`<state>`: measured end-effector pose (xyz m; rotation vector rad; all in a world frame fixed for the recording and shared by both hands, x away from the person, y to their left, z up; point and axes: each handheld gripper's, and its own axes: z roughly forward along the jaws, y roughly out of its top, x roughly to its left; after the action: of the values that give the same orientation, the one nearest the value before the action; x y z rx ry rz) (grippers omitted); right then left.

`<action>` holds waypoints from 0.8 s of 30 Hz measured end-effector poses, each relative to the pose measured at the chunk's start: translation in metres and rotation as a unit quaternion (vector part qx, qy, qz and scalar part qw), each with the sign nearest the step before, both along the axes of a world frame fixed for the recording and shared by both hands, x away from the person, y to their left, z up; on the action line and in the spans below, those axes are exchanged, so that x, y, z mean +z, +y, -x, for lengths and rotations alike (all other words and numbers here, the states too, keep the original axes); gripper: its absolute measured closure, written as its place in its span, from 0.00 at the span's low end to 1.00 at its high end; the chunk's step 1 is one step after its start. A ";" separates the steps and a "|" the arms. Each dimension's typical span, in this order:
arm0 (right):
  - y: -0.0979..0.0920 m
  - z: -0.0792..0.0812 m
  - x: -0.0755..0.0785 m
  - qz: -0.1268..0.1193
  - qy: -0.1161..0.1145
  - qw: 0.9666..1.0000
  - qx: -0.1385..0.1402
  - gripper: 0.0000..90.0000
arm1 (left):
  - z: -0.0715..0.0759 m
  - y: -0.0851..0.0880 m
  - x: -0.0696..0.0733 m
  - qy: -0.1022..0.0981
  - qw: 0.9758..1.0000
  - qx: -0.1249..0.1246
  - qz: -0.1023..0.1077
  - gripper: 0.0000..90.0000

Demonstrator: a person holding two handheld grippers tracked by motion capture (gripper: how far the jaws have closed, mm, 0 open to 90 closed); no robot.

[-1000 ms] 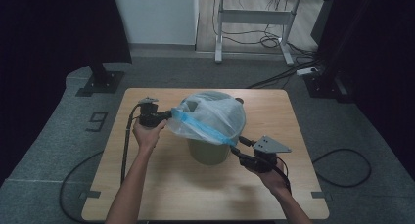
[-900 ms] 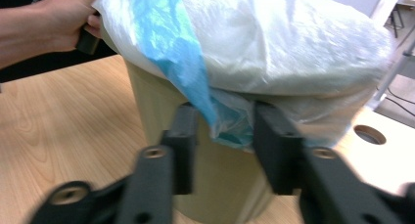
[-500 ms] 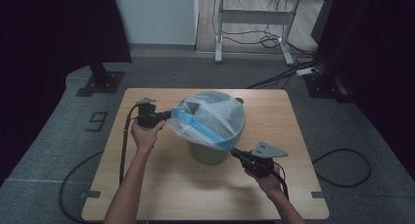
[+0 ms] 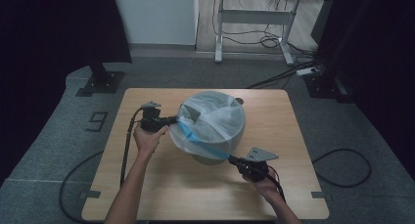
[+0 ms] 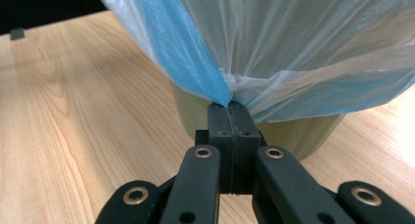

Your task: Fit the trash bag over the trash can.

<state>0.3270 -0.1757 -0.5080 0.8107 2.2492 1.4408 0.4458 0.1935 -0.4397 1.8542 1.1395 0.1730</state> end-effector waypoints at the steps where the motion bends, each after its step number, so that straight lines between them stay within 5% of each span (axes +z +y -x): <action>1: 0.000 -0.001 -0.001 0.005 0.002 1.000 -0.003 0.98 | 0.000 0.001 -0.002 0.003 1.000 0.003 -0.002 0.99; 11: -0.011 -0.020 -0.018 0.005 0.040 0.999 -0.024 0.98 | -0.009 -0.004 -0.017 0.030 1.000 0.011 0.000 0.99; 24: -0.019 -0.028 -0.027 0.005 0.054 0.998 -0.040 0.98 | -0.016 -0.017 -0.033 0.051 0.999 0.001 0.000 0.99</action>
<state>0.3548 -0.1947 -0.5353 0.9859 2.2713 1.3786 0.4618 0.1769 -0.4723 1.8799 1.2112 0.0816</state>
